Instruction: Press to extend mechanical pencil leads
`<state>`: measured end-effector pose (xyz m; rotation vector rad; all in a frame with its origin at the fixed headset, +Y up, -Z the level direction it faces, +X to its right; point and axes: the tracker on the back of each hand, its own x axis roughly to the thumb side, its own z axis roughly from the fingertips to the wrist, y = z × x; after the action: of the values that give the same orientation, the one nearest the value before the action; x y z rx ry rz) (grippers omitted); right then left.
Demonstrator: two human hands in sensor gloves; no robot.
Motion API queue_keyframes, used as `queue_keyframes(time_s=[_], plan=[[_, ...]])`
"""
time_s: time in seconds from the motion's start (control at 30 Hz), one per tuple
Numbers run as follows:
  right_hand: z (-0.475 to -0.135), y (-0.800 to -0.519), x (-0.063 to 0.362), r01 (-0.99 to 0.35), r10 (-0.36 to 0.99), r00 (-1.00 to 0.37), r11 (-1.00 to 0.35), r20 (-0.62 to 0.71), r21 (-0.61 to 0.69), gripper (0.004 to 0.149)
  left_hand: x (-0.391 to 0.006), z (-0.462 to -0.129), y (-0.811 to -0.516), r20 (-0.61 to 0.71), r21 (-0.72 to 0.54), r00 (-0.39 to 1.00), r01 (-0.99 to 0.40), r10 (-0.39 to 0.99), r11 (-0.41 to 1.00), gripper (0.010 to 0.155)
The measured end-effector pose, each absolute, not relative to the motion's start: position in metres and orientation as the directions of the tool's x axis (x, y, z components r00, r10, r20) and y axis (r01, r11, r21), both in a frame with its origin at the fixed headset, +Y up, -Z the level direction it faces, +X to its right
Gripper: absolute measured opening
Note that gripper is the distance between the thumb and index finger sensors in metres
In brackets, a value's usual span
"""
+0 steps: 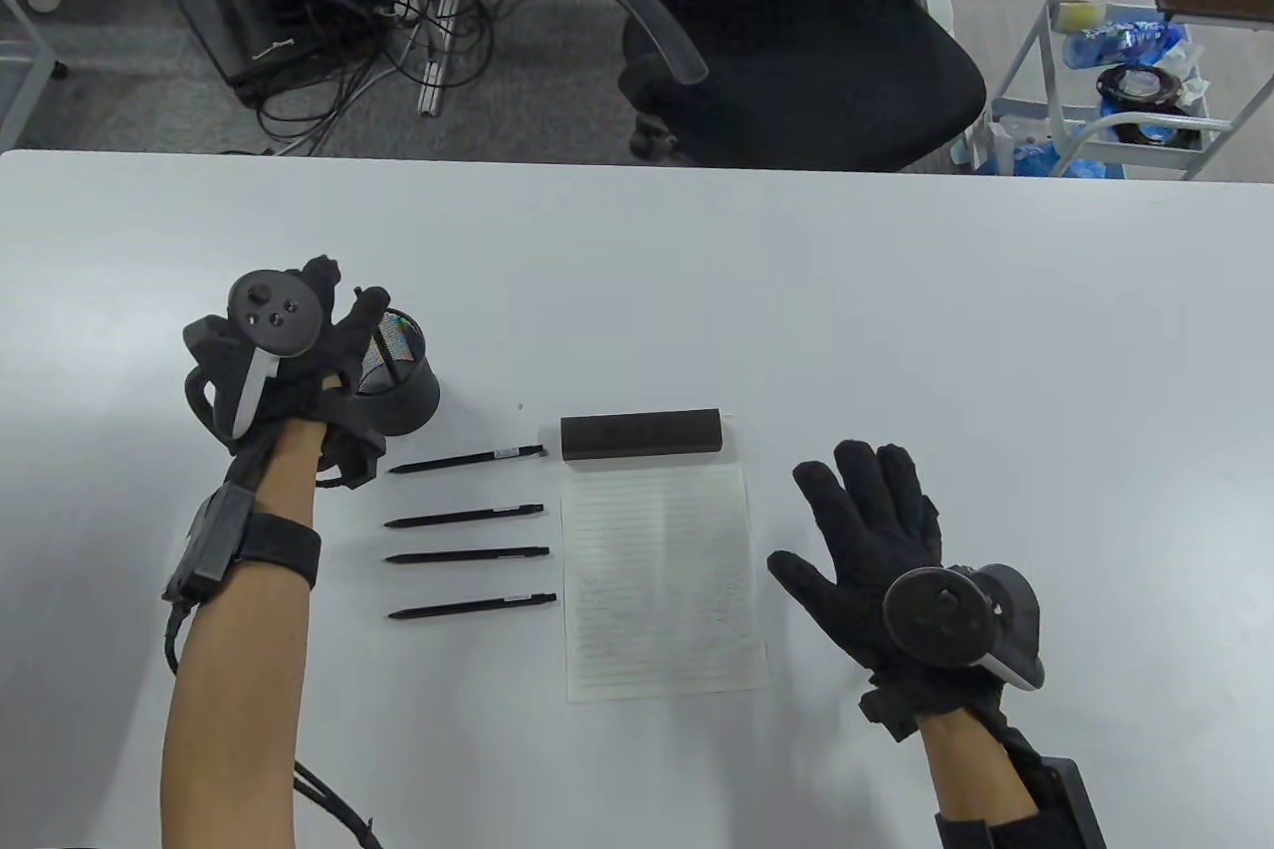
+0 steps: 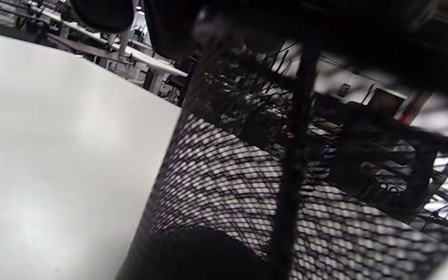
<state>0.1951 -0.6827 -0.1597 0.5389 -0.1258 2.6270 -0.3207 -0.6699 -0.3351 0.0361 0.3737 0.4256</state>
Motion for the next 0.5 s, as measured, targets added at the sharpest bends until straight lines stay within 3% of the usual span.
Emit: queue_keyframes(time_s=[0.27, 0.5], plan=[[-0.1606, -0.6828, 0.1968, -0.452, 0.419, -0.822, -0.892, 0.387, 0.004, 0.08, -0.319, -0.3373, -0.6809, -0.365, 0.111, 0.815, -0.441, 0.45, 0.89, 0.045], [-0.1606, -0.6831, 0.1969, -0.452, 0.418, -0.821, -0.892, 0.389, 0.005, 0.08, -0.3178, -0.3402, -0.6817, -0.368, 0.119, 0.799, -0.467, 0.475, 0.876, 0.041]])
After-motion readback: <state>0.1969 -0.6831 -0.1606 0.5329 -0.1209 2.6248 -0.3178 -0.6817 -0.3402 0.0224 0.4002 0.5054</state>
